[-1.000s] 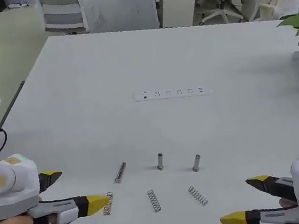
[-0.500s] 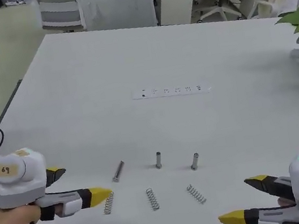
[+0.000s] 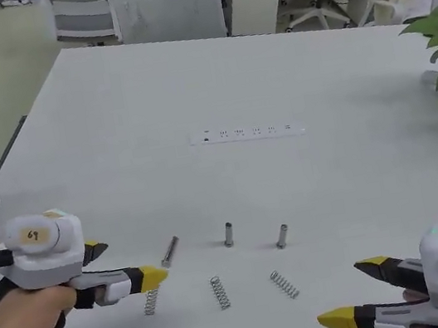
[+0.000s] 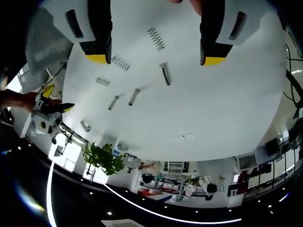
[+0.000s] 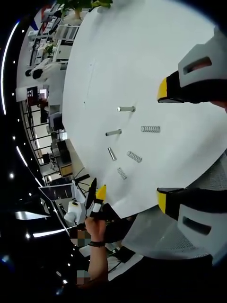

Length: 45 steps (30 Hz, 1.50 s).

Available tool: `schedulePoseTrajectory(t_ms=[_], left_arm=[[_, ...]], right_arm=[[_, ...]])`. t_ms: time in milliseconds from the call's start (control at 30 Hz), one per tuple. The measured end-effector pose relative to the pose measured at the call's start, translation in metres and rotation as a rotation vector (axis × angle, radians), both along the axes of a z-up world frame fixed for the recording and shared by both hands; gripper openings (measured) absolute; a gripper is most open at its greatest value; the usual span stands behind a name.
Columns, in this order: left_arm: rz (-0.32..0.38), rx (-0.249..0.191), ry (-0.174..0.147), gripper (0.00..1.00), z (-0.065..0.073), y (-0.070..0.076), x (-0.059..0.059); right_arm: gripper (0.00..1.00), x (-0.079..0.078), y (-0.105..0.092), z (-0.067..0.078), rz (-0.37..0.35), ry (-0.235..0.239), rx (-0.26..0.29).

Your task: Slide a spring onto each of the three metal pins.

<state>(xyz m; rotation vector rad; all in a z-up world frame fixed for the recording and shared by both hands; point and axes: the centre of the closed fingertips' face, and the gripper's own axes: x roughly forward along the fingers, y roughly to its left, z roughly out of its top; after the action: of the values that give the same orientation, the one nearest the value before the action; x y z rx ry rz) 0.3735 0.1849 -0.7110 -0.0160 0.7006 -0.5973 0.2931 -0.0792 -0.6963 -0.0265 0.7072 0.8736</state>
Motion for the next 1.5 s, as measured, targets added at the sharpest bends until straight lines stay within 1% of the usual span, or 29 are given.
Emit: schedulePoseTrajectory(t_ms=[100,300,467,567,733,967,1100,1167,1233,1500], left_arm=[[0.003,0.009,0.007,0.71,-0.004,-0.002,0.005],[0.011,0.010,0.018,0.66,-0.009,-0.006,0.015],[0.007,0.014,0.028,0.63,-0.015,-0.009,0.020],[0.015,0.018,0.040,0.59,-0.019,-0.009,0.023],[0.040,0.012,0.060,0.54,-0.026,-0.010,0.030],[0.051,0.003,0.076,0.48,-0.032,-0.017,0.039],[0.062,0.002,0.094,0.44,-0.038,-0.019,0.042],[0.067,0.000,0.110,0.40,-0.042,-0.021,0.043],[0.074,-0.002,0.119,0.37,-0.045,-0.022,0.046],[0.084,0.018,0.157,0.26,-0.058,-0.027,0.053]], right_arm=[[0.71,0.000,0.000,0.000,-0.001,0.001,0.000],[0.70,0.001,0.000,-0.001,-0.003,0.003,0.000],[0.69,0.001,-0.001,-0.003,-0.005,0.008,-0.002],[0.69,0.001,-0.001,-0.005,-0.003,0.012,-0.003],[0.69,0.000,-0.001,-0.006,-0.004,0.016,-0.003],[0.69,0.001,-0.001,-0.007,-0.003,0.021,-0.004],[0.68,0.001,-0.002,-0.008,-0.004,0.024,-0.003],[0.68,0.001,-0.002,-0.009,-0.005,0.027,-0.005],[0.68,0.001,-0.002,-0.009,-0.005,0.029,-0.006],[0.68,0.002,-0.003,-0.011,-0.008,0.035,-0.005]])
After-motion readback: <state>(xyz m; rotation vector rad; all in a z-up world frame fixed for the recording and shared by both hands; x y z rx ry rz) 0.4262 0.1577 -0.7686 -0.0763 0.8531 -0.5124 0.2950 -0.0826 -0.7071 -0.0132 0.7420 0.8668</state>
